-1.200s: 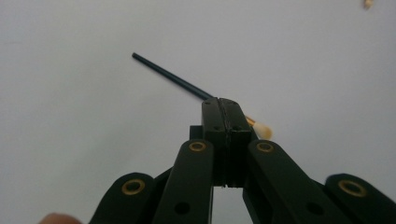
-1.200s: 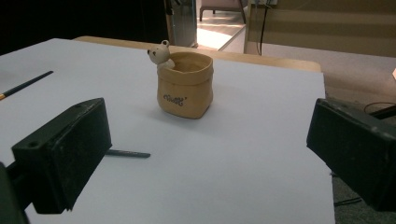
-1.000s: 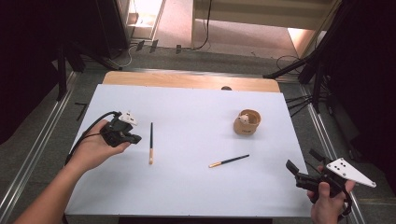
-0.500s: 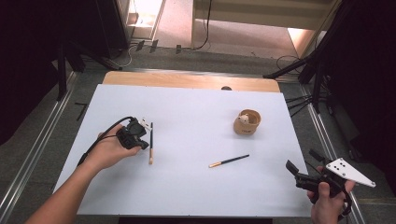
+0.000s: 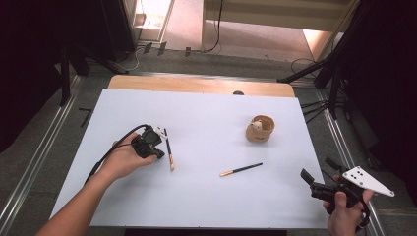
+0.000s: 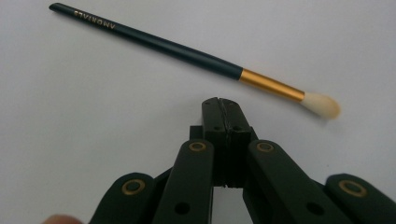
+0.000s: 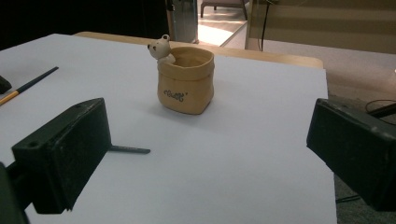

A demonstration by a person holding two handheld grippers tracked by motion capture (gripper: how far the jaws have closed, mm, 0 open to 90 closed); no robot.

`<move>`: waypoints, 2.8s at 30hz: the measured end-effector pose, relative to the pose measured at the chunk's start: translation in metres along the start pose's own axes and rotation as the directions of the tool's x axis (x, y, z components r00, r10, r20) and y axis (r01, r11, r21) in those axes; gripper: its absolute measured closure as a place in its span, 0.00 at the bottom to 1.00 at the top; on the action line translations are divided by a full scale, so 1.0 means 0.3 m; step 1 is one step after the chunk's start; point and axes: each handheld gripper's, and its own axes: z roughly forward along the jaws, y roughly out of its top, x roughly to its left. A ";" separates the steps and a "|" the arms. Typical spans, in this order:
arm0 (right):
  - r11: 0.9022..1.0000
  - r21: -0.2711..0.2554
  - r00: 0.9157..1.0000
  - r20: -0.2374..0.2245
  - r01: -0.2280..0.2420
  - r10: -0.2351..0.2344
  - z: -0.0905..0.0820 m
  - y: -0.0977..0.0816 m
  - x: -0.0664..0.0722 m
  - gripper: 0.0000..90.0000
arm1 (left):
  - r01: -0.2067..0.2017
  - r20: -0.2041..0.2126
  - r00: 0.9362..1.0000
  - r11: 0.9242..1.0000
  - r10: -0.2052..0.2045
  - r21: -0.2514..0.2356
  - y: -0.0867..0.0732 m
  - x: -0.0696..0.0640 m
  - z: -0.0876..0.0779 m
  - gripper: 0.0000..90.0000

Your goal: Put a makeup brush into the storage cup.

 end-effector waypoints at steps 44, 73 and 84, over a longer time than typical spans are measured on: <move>1.000 0.008 1.000 -0.002 -0.003 0.003 -0.003 -0.008 -0.013 0.00 | -0.620 0.041 0.784 0.784 0.619 0.019 0.259 0.014 0.006 0.71; 1.000 0.012 1.000 -0.003 -0.014 0.014 -0.005 -0.017 -0.024 0.00 | -0.888 0.163 0.458 0.457 0.874 0.048 0.333 0.043 0.067 0.83; 1.000 0.015 1.000 -0.004 -0.015 0.015 -0.005 -0.019 -0.027 0.00 | -0.934 0.205 0.357 0.355 0.911 0.046 0.336 0.032 0.086 0.82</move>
